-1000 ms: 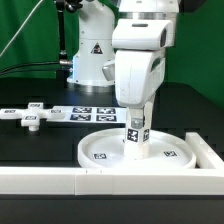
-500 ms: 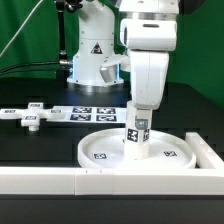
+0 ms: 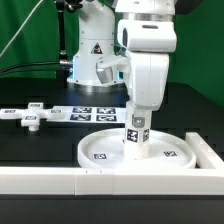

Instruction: Assemble round table

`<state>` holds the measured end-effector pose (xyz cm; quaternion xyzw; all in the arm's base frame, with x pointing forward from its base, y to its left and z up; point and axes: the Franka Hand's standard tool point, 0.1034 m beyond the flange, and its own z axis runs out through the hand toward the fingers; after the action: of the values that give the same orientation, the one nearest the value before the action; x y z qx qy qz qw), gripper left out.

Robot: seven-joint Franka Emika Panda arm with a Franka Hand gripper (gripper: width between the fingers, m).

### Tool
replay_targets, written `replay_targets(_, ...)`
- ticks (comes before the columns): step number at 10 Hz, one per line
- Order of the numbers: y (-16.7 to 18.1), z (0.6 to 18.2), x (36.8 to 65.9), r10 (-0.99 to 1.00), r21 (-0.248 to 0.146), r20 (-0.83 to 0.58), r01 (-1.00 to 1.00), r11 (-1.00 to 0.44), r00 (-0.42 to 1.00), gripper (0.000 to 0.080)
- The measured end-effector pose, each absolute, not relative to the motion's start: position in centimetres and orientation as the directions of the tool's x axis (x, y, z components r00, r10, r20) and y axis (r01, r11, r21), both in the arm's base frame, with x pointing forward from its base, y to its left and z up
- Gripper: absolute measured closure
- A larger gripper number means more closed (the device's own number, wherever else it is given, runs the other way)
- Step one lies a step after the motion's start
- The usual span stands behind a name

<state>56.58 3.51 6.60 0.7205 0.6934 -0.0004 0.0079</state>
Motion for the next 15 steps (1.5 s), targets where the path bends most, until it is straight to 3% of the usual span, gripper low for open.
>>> replay_targets(4,3.52,6.59,56.56,0.996,0.011,-0.010,0.996,-0.085,0.085,0.0393)
replay_targets(9,3.63,6.51,56.33,0.806,-0.003,-0.001,0.806,-0.591,0.591,0.0392)
replay_targets(15,3.78,6.50,56.26,0.523,-0.005,0.003,0.523,-0.852,0.852,0.0392)
